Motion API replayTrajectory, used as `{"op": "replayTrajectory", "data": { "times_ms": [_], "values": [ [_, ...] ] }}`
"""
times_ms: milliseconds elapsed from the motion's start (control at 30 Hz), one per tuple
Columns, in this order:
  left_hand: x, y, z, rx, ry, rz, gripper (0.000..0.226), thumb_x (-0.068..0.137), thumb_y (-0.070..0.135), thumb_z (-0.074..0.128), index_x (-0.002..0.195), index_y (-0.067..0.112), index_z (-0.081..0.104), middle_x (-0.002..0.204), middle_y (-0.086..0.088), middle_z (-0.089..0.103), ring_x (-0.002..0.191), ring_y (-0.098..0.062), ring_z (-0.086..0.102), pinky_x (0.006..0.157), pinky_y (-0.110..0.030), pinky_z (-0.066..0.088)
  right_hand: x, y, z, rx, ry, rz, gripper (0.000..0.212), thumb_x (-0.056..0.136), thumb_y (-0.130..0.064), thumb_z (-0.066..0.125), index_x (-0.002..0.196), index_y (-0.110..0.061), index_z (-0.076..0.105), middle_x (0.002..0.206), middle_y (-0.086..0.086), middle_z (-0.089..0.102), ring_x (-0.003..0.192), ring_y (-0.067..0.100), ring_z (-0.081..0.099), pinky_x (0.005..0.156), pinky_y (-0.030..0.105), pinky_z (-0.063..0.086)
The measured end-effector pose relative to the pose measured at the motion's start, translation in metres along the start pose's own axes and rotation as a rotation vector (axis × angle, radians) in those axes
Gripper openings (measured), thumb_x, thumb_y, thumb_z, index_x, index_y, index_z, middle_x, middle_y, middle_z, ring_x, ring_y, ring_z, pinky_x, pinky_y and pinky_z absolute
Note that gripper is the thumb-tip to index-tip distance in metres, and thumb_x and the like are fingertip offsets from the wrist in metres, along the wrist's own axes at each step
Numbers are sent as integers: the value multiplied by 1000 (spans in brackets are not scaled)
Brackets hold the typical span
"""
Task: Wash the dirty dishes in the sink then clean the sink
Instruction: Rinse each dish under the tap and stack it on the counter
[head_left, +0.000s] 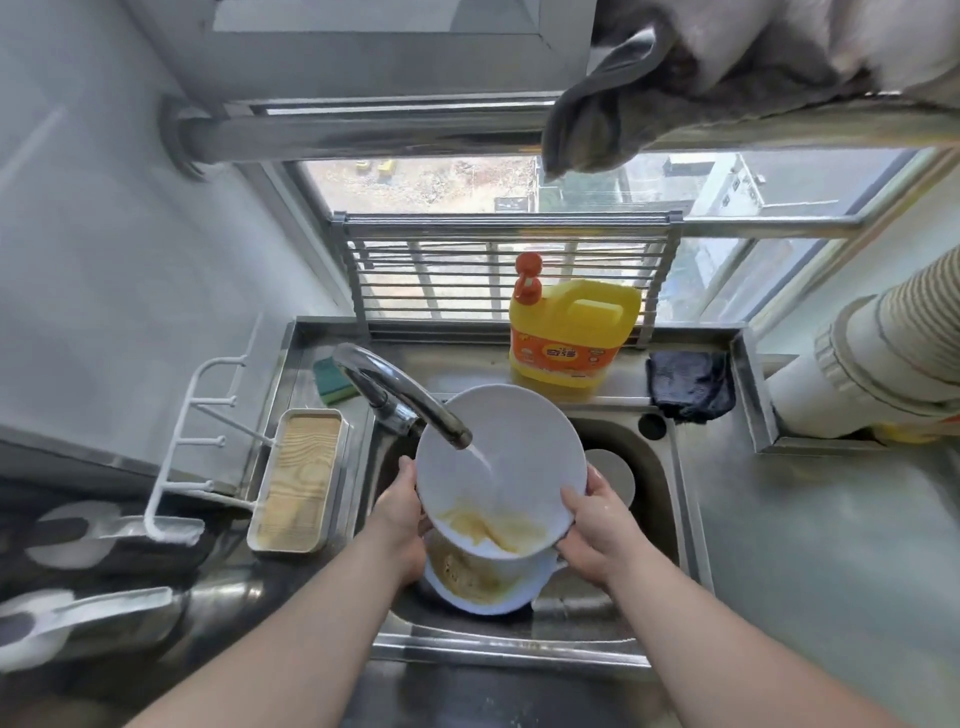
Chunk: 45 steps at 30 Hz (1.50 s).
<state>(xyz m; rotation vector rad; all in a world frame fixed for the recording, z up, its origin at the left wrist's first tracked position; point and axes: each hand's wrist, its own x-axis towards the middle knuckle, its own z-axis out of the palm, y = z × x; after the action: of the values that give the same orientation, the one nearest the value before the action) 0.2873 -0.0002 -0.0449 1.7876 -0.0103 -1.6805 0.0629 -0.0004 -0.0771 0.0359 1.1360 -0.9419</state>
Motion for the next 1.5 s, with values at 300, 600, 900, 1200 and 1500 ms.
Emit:
{"op": "replayTrajectory", "data": {
  "times_ms": [300,600,900,1200,1500],
  "values": [
    [-4,-23,31,184,-30,-5,30,107,59,43,122,43,64,101,7,80,110,-28,62,101,-48,40,-9,-54,-21,-222,-43,-124,32,107,-4,53,120,-27,71,119,10,77,98,28,76,73,48,62],
    [-11,-12,10,16,-47,87,22,103,25,62,124,28,67,123,-8,76,98,-27,73,77,-39,57,7,-42,-8,-88,-39,36,28,112,-10,43,132,-19,60,131,17,70,117,40,66,98,62,52],
    [-1,-6,-30,-221,-195,-4,54,91,35,70,138,10,62,128,-18,73,109,-39,74,79,-55,63,23,13,19,106,2,208,30,113,-15,41,135,-23,58,132,18,70,116,45,68,100,72,48],
    [0,-25,-18,-356,-197,-46,47,92,13,68,138,7,58,125,-22,74,113,-42,72,83,-56,64,3,38,20,-59,189,257,30,111,-39,49,137,-29,59,126,13,71,113,40,68,100,63,55],
    [11,-47,-3,-339,-155,-170,44,100,-15,52,141,-1,57,133,-31,65,124,-48,61,111,-60,48,-37,71,24,-356,118,-4,48,90,5,69,128,-24,61,114,8,78,104,32,76,84,48,65]
  ]
}}
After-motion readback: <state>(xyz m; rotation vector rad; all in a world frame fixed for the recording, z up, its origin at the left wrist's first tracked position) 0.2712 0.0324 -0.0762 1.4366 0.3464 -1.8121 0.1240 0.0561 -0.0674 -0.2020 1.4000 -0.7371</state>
